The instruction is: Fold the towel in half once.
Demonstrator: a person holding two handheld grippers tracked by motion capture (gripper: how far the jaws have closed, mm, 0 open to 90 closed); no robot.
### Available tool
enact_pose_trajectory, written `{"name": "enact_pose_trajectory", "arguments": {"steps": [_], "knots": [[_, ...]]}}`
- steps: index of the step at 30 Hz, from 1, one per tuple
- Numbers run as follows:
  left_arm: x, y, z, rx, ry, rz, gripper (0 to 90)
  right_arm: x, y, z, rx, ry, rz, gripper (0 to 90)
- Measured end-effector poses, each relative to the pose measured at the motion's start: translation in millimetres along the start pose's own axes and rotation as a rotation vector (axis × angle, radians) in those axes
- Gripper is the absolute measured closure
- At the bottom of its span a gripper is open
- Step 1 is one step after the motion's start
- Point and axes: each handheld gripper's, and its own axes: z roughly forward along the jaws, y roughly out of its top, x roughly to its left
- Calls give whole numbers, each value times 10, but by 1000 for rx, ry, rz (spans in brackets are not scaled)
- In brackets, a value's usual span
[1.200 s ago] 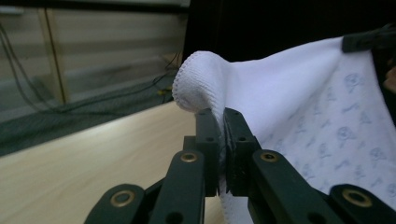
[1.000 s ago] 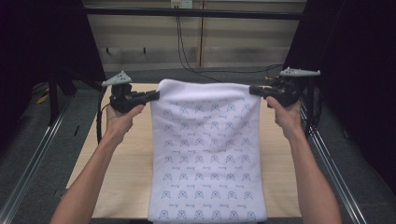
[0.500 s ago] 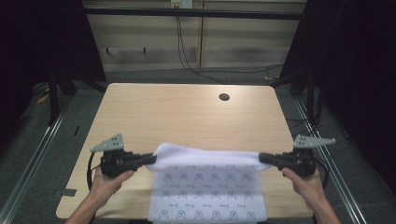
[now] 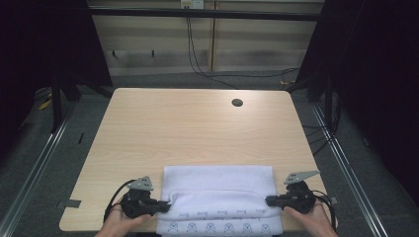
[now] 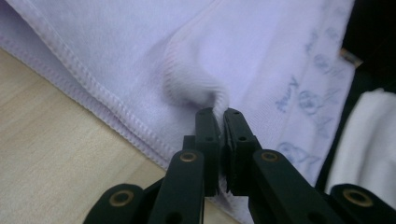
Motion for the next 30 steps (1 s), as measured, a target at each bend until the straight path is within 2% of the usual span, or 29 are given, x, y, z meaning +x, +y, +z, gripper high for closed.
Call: {"name": "enact_pose_trajectory", "arguments": {"steps": [2,4,7,8,9,11,13,14,16,19,20,22,23,24,26,27,28,30], "knots": [[57,11,1,-20,15,-27,861,-34,18,17,-4,1,8,874],[130,31,-5,-26,15,-29,862,-60,46,37,-17,-12,9,874],[266,126,11,-40,65,-22,865,-106,145,91,-24,-43,6,874],[313,169,21,-44,94,-15,865,-134,198,117,-27,-59,2,874],[364,202,31,-51,103,-14,865,-161,237,140,-32,-64,3,874],[513,302,50,-57,127,-45,866,-220,310,179,-35,-71,1,874],[608,361,72,-72,144,-38,866,-293,391,218,-39,-70,8,874],[680,403,83,-78,150,-52,867,-324,427,234,-39,-73,10,874],[775,464,102,-87,159,-55,867,-407,543,281,-39,-96,15,874],[945,594,131,-95,210,-67,867,-567,747,393,-59,-128,12,874],[1033,651,138,-97,234,-75,867,-609,789,424,-71,-127,16,874],[1179,739,160,-111,249,-97,867,-708,901,482,-81,-132,34,874],[1224,772,173,-118,256,-109,867,-755,979,518,-77,-147,26,874],[1301,820,199,-136,274,-113,867,-786,1026,540,-79,-158,32,874],[1429,880,233,-173,277,-149,867,-916,1150,611,-103,-175,49,874],[1429,880,233,-173,277,-149,867,-972,1199,636,-114,-181,62,874],[1507,931,253,-182,285,-168,867,-1026,1247,657,-120,-187,76,874],[1545,996,278,-173,314,-151,866,-1112,1310,690,-138,-196,97,874]]}}
